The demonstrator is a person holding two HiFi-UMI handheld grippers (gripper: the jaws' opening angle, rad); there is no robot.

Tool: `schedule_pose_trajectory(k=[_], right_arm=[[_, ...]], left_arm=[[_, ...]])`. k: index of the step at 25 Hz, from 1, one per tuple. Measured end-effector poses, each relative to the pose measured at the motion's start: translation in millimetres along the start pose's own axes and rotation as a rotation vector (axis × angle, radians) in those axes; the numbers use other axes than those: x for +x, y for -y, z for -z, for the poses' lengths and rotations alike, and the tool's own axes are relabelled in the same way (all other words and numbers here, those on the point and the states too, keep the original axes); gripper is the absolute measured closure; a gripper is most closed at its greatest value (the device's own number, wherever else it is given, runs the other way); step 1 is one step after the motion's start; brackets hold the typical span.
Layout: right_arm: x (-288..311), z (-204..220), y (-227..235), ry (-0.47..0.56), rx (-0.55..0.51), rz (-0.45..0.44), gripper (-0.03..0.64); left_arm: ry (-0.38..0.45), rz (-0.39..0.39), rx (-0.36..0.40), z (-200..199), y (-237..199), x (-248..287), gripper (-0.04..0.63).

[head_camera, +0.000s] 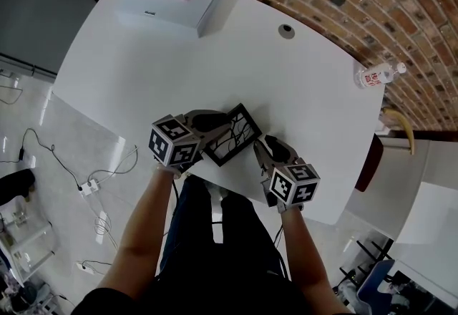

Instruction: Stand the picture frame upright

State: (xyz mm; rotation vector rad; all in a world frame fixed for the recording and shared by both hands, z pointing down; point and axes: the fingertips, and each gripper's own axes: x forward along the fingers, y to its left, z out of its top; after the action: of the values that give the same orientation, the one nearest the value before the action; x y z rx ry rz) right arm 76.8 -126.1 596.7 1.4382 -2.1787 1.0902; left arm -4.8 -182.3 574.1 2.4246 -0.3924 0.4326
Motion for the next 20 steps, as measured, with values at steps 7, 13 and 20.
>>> schedule_pose_trajectory(k=[7, 13, 20], right_arm=[[17.3, 1.0, -17.5, 0.003, 0.132, -0.041, 0.462], [30.1, -10.8, -37.4, 0.041, 0.235, -0.072, 0.443], [41.9, -43.8, -58.5, 0.17, 0.392, -0.144, 0.443]], left_arm=[[0.045, 0.016, -0.028, -16.3, -6.7, -12.4, 0.508], [0.121, 0.041, -0.065, -39.8, -14.0, -29.5, 0.509], [0.192, 0.094, -0.093, -72.1, -24.9, -48.7, 0.518]])
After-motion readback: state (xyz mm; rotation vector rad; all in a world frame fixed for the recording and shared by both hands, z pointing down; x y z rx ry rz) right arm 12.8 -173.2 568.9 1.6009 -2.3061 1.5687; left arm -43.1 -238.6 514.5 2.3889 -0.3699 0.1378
